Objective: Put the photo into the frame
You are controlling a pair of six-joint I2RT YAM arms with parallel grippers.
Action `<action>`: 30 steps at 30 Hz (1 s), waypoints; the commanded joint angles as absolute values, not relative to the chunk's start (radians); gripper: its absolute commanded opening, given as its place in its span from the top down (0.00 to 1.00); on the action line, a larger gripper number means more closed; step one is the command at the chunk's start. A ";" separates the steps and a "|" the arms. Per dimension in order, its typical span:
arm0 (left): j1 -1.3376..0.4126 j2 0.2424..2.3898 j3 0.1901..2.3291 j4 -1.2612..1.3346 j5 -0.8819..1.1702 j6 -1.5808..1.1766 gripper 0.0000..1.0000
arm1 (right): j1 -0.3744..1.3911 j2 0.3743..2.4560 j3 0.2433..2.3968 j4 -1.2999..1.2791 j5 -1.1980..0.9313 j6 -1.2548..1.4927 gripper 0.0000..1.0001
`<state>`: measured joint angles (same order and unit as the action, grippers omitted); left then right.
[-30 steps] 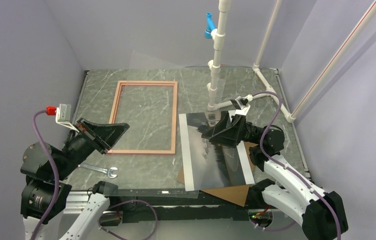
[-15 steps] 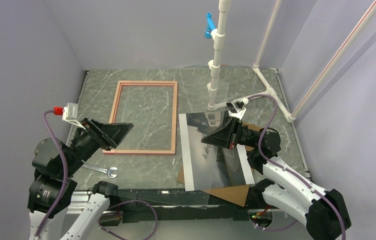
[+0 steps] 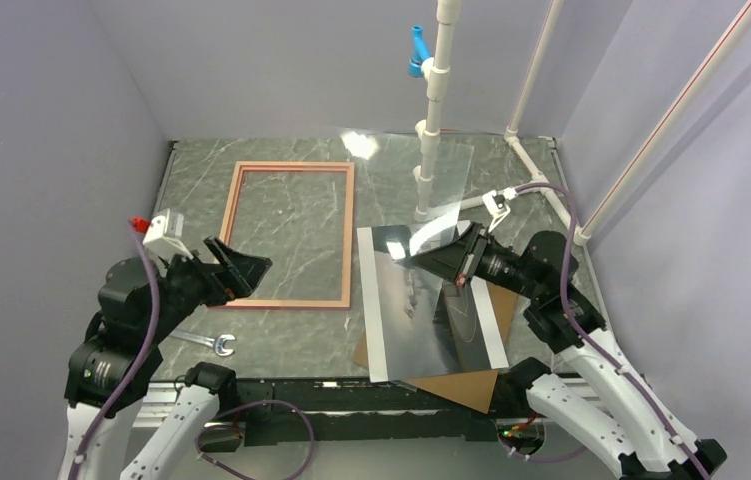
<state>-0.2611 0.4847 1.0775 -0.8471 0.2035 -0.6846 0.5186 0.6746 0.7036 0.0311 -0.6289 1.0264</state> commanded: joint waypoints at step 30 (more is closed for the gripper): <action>-0.359 1.469 0.795 -0.504 0.110 -0.497 0.32 | 0.517 0.659 1.177 -0.804 -0.122 0.663 1.00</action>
<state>-0.3225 1.4197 0.8066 -0.5743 0.1261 -0.4896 0.5175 0.6834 1.1332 -0.8207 -0.1490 0.6727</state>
